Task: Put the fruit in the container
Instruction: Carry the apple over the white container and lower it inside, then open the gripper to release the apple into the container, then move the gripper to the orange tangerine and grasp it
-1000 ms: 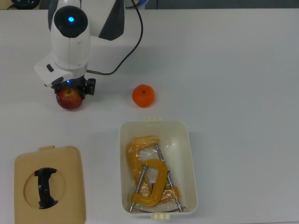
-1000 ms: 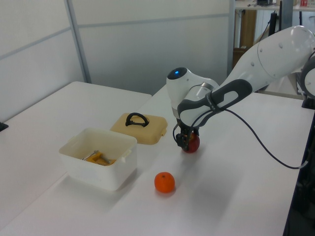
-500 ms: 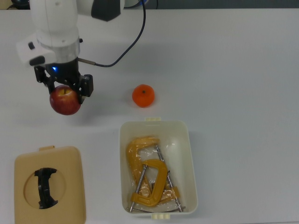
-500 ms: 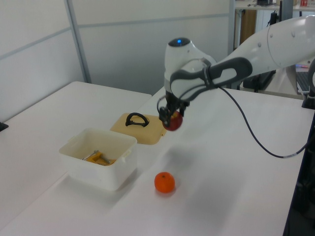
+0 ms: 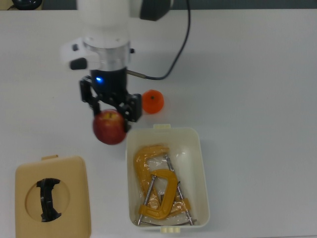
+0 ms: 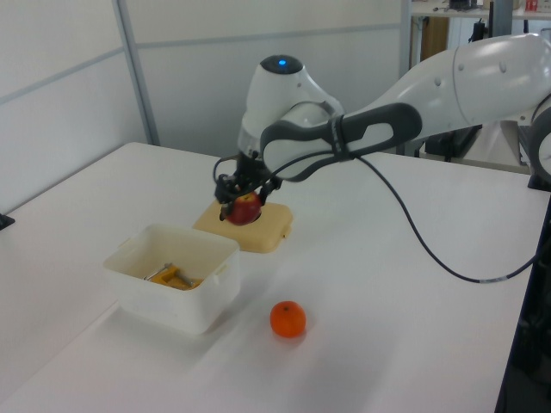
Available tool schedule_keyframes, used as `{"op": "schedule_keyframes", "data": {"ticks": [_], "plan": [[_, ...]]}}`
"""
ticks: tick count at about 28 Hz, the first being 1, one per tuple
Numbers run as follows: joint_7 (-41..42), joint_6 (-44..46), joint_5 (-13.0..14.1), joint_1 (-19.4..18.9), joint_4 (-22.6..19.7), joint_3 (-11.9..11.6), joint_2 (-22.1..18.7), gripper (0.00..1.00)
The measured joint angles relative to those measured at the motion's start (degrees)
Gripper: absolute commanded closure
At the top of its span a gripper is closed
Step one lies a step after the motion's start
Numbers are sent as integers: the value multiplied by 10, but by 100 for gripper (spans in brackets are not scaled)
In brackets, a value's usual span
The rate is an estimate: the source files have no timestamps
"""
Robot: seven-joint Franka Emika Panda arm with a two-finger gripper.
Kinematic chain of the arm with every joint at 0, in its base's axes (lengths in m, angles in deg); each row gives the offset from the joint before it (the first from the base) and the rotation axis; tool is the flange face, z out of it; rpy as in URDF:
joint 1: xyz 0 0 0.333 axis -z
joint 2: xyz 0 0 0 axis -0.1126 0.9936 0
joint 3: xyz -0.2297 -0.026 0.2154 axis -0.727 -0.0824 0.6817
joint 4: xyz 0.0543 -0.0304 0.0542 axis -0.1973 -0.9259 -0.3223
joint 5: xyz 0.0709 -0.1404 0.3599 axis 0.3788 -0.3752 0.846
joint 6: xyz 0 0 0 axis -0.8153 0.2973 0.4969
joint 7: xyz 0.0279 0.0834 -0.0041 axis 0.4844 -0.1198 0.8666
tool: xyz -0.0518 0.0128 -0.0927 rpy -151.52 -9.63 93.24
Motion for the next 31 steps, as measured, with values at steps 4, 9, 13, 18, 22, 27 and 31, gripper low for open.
{"op": "schedule_keyframes", "data": {"ticks": [4, 9, 13, 18, 22, 27, 31], "plan": [[-34, -14, -1, -25, 2, 0, 12, 89], [-72, -16, -17, -55, 4, 1, 21, 0], [-106, -16, -43, -76, 6, 1, 22, 0], [-110, -15, -57, -81, 7, -1, 22, 0], [-51, 17, -58, -78, 7, -5, 22, 0], [45, 110, -54, -79, 5, -2, 13, 0], [124, 177, -22, -81, -4, 2, -3, 0]]}}
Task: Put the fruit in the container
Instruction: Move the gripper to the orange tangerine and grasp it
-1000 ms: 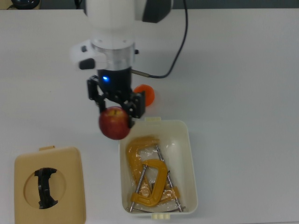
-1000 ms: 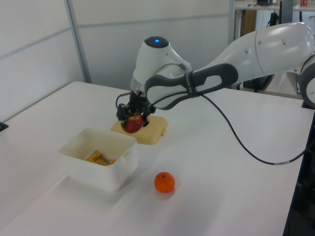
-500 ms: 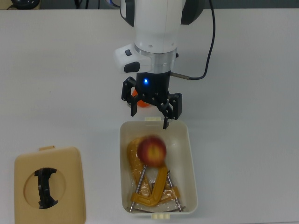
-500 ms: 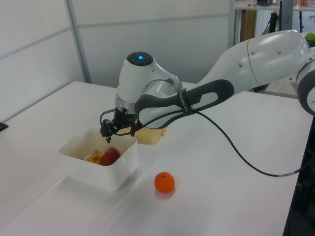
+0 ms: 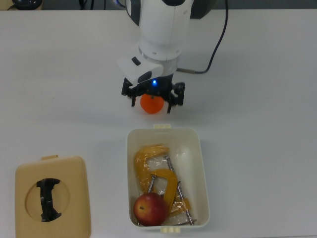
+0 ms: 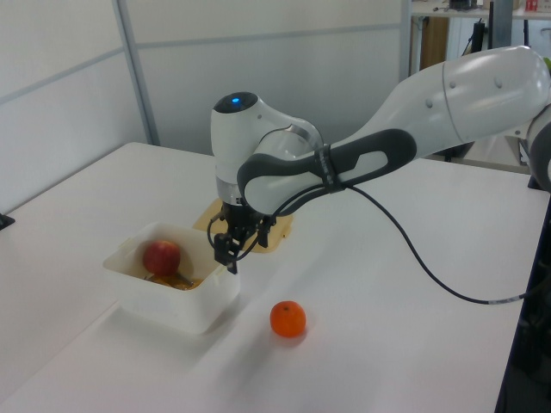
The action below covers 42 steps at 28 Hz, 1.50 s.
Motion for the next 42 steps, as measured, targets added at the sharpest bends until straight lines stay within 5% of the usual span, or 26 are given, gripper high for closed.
{"op": "schedule_keyframes", "data": {"ticks": [8, 17, 30, 31, 33, 34, 35, 36, 37, 42], "plan": [[56, 42, 15, -7, -64, 5, -38, 0], [57, -6, -10, -27, -143, 5, -39, 0], [32, -74, -72, -23, -195, 1, -19, 0], [28, -80, -77, -23, -195, 0, -14, 4], [22, -86, -82, -23, -195, -1, -7, 29], [19, -88, -84, -23, -195, -1, -5, 45], [16, -90, -85, -23, -195, -2, -3, 79], [10, -94, -87, -23, -194, -2, -2, 93], [8, -95, -87, -23, -193, -2, -3, 100], [-1, -98, -86, -23, -178, -1, -19, 100]]}}
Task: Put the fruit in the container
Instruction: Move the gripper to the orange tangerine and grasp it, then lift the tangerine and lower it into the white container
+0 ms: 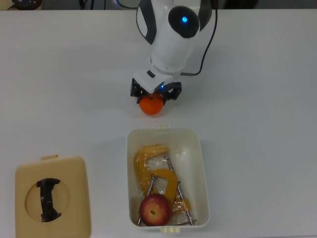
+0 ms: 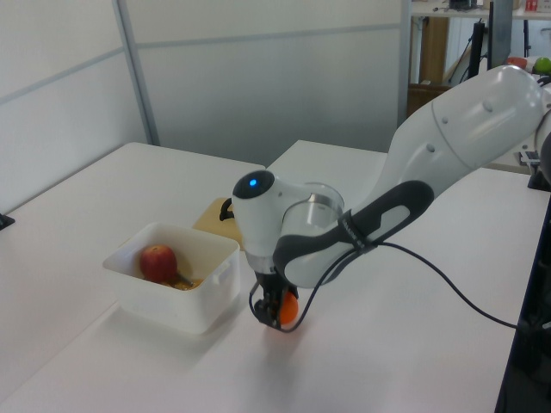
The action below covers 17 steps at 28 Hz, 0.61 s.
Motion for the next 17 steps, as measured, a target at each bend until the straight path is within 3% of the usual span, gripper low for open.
{"op": "schedule_keyframes", "data": {"ticks": [3, 8, 12, 17], "plan": [[-5, 0, 7, 0, 10, 1, -21, 100], [-8, 1, 57, -1, 51, 3, -54, 100], [-25, 3, 96, 0, 99, 1, -55, 100], [-106, 3, 102, 4, 153, -3, -30, 98]]}}
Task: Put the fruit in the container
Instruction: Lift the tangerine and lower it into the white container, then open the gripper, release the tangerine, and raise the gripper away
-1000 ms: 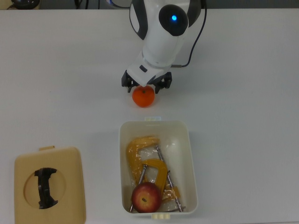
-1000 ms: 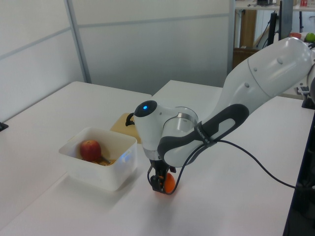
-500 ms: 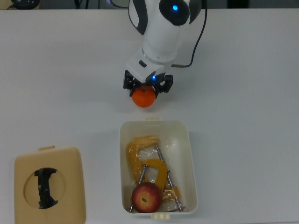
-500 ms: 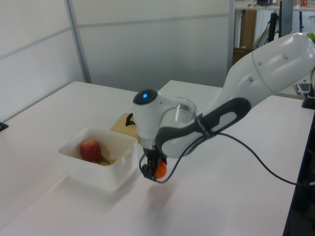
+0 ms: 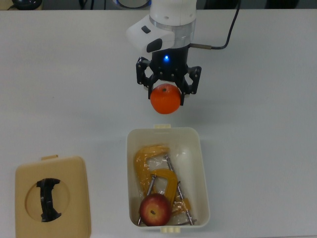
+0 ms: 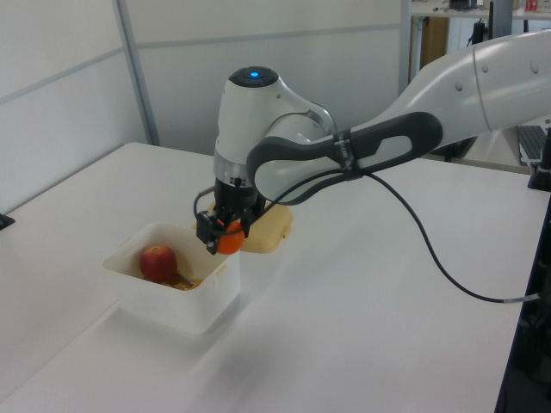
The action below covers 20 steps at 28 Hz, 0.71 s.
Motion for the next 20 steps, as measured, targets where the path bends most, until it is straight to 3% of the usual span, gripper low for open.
{"op": "schedule_keyframes", "data": {"ticks": [4, 5, 6, 7, 13, 20], "plan": [[-58, -28, -13, 6, 31, -5, 34, 89], [-72, -38, -21, 7, 36, -6, 43, 55], [-91, -49, -33, 8, 41, -8, 53, 12], [-102, -54, -42, 9, 44, -8, 61, 0], [-167, -67, -112, 7, 55, -8, 97, 0], [-169, -67, -119, 4, 66, -8, 101, 0]]}}
